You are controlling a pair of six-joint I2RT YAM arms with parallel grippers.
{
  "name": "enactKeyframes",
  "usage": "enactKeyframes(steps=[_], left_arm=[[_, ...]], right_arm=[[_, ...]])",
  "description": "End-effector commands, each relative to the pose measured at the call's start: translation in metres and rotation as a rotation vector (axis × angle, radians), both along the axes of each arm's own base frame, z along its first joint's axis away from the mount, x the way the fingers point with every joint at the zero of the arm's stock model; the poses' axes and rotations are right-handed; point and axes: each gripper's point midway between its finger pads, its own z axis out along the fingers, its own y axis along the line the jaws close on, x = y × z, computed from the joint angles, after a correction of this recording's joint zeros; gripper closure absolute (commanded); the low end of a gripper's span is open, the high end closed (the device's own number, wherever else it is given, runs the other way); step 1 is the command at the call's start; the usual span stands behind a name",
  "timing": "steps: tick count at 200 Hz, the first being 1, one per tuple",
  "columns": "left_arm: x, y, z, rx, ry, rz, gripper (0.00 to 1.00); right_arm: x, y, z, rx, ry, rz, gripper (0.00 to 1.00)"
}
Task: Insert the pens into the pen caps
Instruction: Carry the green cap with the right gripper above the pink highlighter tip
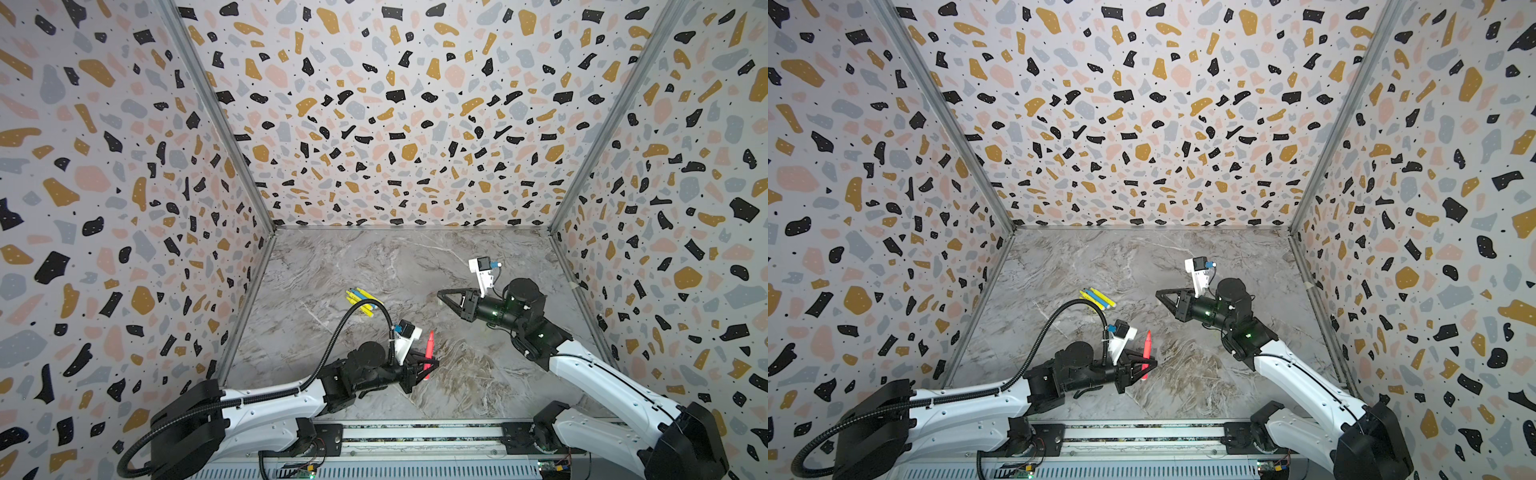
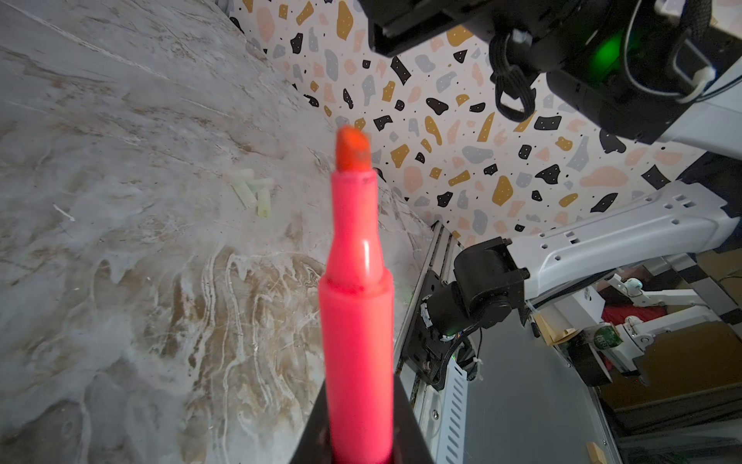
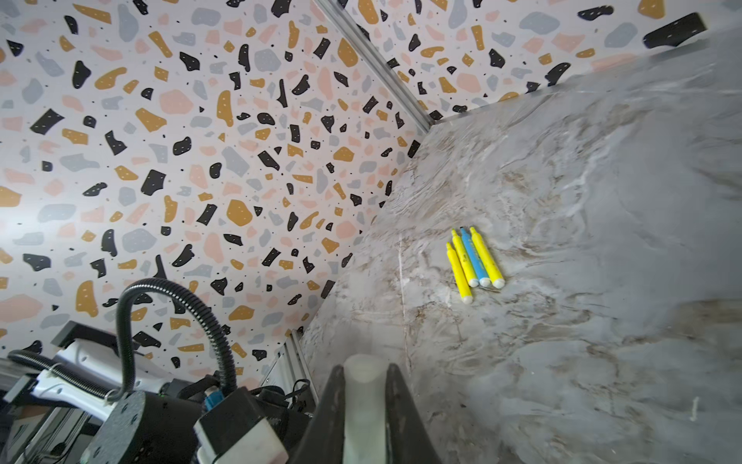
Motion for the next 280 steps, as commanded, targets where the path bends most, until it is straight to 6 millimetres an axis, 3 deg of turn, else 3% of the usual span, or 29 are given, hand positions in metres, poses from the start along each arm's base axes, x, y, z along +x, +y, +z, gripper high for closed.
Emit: enactKeyframes(steps=[1, 60, 110, 280], left_arm=[[0.007, -0.009, 0.048, -0.143, -0.056, 0.019, 1.0], [0.013, -0.012, 0.051, -0.147, -0.053, 0.041, 1.0], [0.015, -0.013, 0.053, -0.15, -0.055, 0.05, 1.0], [0.015, -0.013, 0.064, -0.169, -0.064, 0.05, 1.0]], right_arm=[[-0.015, 0.004, 0.028, 0.1, -0.057, 0.049, 0.95], [-0.03, 0.009, 0.034, 0.128, -0.073, 0.088, 0.95], [-0.039, 0.012, 0.028, 0.138, -0.064, 0.111, 0.95], [-0.054, 0.015, 0.017, 0.147, -0.072, 0.151, 0.95]])
